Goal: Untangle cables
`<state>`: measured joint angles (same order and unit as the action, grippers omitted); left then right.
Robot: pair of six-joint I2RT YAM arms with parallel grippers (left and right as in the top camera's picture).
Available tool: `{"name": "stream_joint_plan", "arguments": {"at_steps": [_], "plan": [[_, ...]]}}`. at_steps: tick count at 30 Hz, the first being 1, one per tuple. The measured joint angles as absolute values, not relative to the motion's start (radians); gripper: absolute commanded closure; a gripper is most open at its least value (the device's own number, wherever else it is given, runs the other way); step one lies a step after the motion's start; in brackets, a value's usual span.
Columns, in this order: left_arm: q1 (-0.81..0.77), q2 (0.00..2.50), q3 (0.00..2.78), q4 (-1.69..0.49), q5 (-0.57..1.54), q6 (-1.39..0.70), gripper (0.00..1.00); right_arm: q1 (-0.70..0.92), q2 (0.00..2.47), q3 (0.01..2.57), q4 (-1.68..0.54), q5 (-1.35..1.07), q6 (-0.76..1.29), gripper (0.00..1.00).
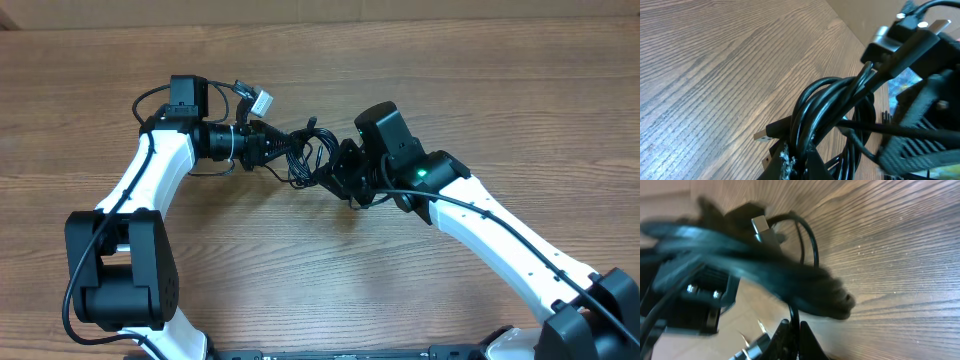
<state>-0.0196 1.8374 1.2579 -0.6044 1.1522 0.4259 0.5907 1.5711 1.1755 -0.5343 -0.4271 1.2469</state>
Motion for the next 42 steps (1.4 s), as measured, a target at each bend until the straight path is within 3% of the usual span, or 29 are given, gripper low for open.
{"name": "stream_joint_plan", "arguments": {"at_steps": [2, 3, 6, 7, 9, 15, 21, 23, 24, 25, 33, 42], "plan": [[-0.02, 1.838, 1.258, -0.604, 1.152, 0.426, 0.96, 0.591, 1.592, 1.176, -0.525, -0.404, 1.306, 0.96], [-0.02, 1.837, 1.258, -0.604, 1.152, 0.426, 0.96, 0.591, 1.6, 1.176, -0.511, -0.392, 1.332, 0.87], [-0.02, 1.837, 1.258, -0.603, 1.151, 0.426, 0.96, 0.591, 1.613, 1.176, -0.48, -0.351, 1.382, 0.24], [-0.02, 1.837, 1.258, -0.603, 1.151, 0.426, 0.96, 0.591, 1.615, 1.176, -0.471, -0.331, 1.394, 0.12], [-0.02, 1.837, 1.257, -0.604, 1.151, 0.426, 0.96, 0.591, 1.615, 1.176, -0.471, -0.31, 1.395, 0.0], [-0.02, 1.837, 1.257, -0.604, 1.152, 0.426, 0.96, 0.591, 1.613, 1.176, -0.471, -0.295, 1.303, 0.02], [-0.02, 1.837, 1.257, -0.605, 1.152, 0.426, 0.96, 0.582, 1.488, 1.176, -0.587, -0.273, 1.204, 0.26], [-0.02, 1.837, 1.257, -0.605, 1.152, 0.426, 0.96, 0.563, 1.441, 1.176, -0.652, -0.245, 1.169, 0.41], [-0.02, 1.837, 1.257, -0.604, 1.152, 0.426, 0.96, 0.542, 1.426, 1.176, -0.685, -0.229, 1.135, 0.83], [-0.02, 1.837, 1.257, -0.604, 1.152, 0.426, 0.96, 0.53, 1.426, 1.176, -0.7, -0.22, 1.118, 0.96], [-0.02, 1.837, 1.257, -0.604, 1.152, 0.426, 0.96, 0.515, 1.43, 1.176, -0.746, -0.274, 0.943, 0.96], [-0.02, 1.837, 1.257, -0.604, 1.152, 0.426, 0.96, 0.532, 1.43, 1.176, -0.756, -0.323, 0.903, 0.96]]}}
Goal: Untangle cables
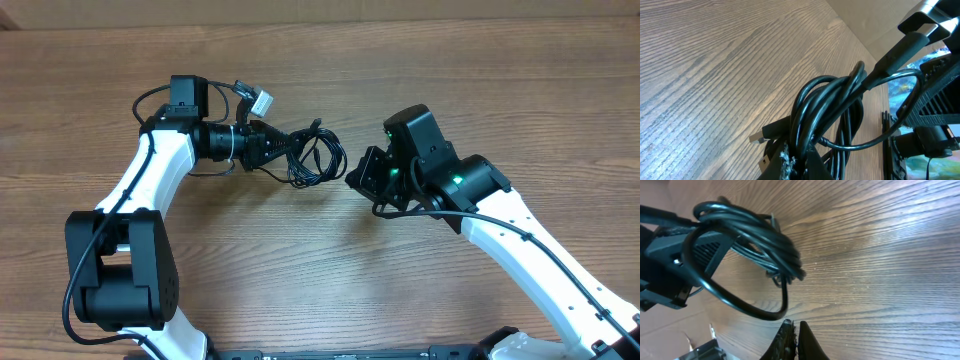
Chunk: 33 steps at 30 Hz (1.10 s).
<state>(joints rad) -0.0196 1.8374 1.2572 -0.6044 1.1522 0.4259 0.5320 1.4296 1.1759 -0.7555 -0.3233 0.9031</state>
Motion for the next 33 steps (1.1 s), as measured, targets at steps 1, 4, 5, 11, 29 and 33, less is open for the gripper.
{"name": "stream_joint_plan", "arguments": {"at_steps": [1, 4, 5, 11, 29, 33], "plan": [[-0.02, 1.837, 1.257, -0.604, 1.152, 0.426, 0.96, 0.533, 1.43, 1.176, -0.752, -0.325, 0.903, 0.96], [-0.02, 1.837, 1.257, -0.604, 1.152, 0.426, 0.96, 0.545, 1.435, 1.176, -0.735, -0.324, 0.905, 0.96], [-0.02, 1.837, 1.257, -0.604, 1.152, 0.426, 0.96, 0.553, 1.441, 1.176, -0.73, -0.322, 0.913, 0.96], [-0.02, 1.837, 1.257, -0.604, 1.152, 0.426, 0.96, 0.613, 1.544, 1.176, -0.614, -0.287, 0.937, 0.96], [-0.02, 1.837, 1.257, -0.604, 1.152, 0.426, 0.96, 0.532, 1.384, 1.203, -0.635, -0.216, 0.756, 0.96], [-0.02, 1.837, 1.257, -0.604, 1.152, 0.426, 0.96, 0.532, 1.466, 1.203, -0.603, -0.204, 0.77, 0.96]]}}
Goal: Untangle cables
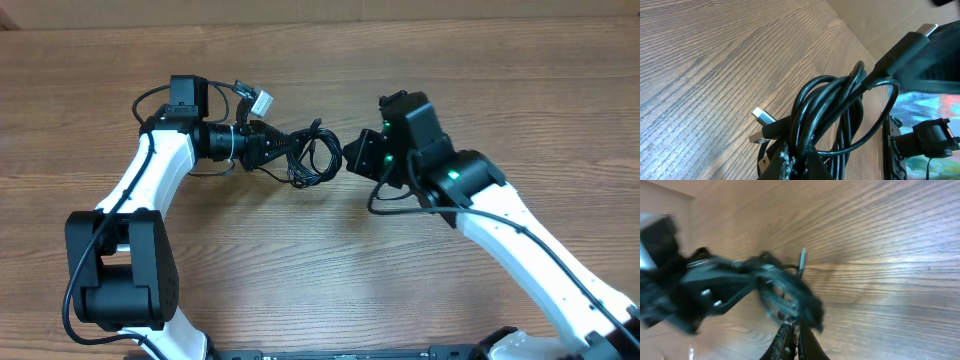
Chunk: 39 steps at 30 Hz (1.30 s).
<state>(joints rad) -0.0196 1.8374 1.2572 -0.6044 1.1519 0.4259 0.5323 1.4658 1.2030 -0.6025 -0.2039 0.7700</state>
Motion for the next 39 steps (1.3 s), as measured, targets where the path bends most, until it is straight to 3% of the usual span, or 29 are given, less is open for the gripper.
{"name": "stream_joint_plan", "arguments": {"at_steps": [12, 20, 24, 29, 39], "plan": [[-0.02, 1.837, 1.257, -0.604, 1.152, 0.426, 0.96, 0.586, 1.549, 1.203, -0.587, -0.284, 0.788, 0.96], [-0.02, 1.837, 1.257, -0.604, 1.152, 0.426, 0.96, 0.517, 1.476, 1.203, -0.588, -0.284, 0.764, 0.96], [-0.02, 1.837, 1.257, -0.604, 1.152, 0.426, 0.96, 0.517, 1.422, 1.207, -0.59, -0.288, 0.757, 0.87], [-0.02, 1.837, 1.257, -0.604, 1.152, 0.426, 0.96, 0.518, 1.425, 1.207, -0.597, -0.289, 0.747, 0.96], [-0.02, 1.837, 1.257, -0.604, 1.152, 0.426, 0.96, 0.549, 1.562, 1.207, -0.55, -0.344, 0.696, 0.96]]}}
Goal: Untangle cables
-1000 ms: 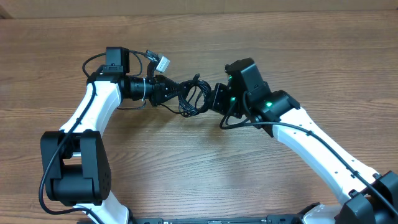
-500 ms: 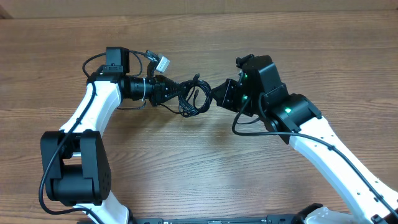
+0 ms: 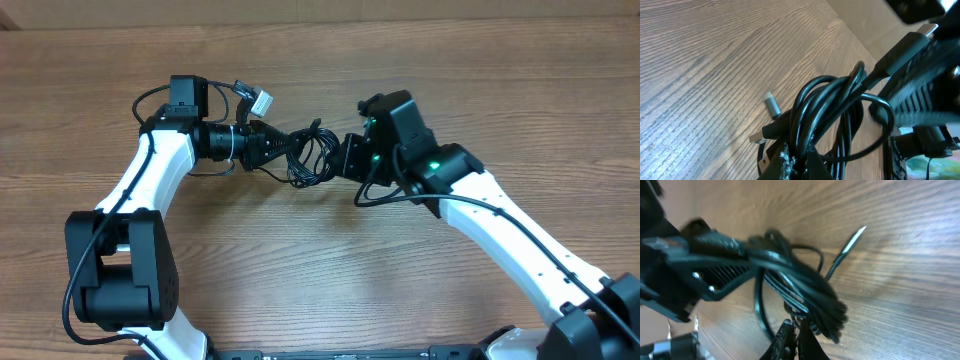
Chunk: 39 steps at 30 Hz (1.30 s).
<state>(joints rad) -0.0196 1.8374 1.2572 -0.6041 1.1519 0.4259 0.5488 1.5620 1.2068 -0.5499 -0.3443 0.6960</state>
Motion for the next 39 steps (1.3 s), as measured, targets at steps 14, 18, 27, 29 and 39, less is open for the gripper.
{"name": "stream_joint_plan", "arguments": {"at_steps": [14, 18, 27, 29, 39], "plan": [[-0.02, 1.837, 1.257, -0.604, 1.152, 0.426, 0.96, 0.551, 1.539, 1.207, -0.576, -0.362, 0.614, 0.96], [-0.02, 1.837, 1.257, -0.604, 1.152, 0.426, 0.96, 0.55, 1.483, 1.208, -0.588, -0.363, 0.572, 0.96], [-0.02, 1.837, 1.257, -0.604, 1.152, 0.426, 0.96, 0.55, 1.483, 1.208, -0.585, -0.355, 0.552, 0.96], [-0.02, 1.837, 1.257, -0.604, 1.152, 0.426, 0.96, 0.55, 1.491, 1.208, -0.58, -0.351, 0.55, 0.96], [-0.02, 1.837, 1.257, -0.604, 1.152, 0.426, 0.96, 0.551, 1.592, 1.208, -0.515, -0.34, 0.55, 0.96]]}}
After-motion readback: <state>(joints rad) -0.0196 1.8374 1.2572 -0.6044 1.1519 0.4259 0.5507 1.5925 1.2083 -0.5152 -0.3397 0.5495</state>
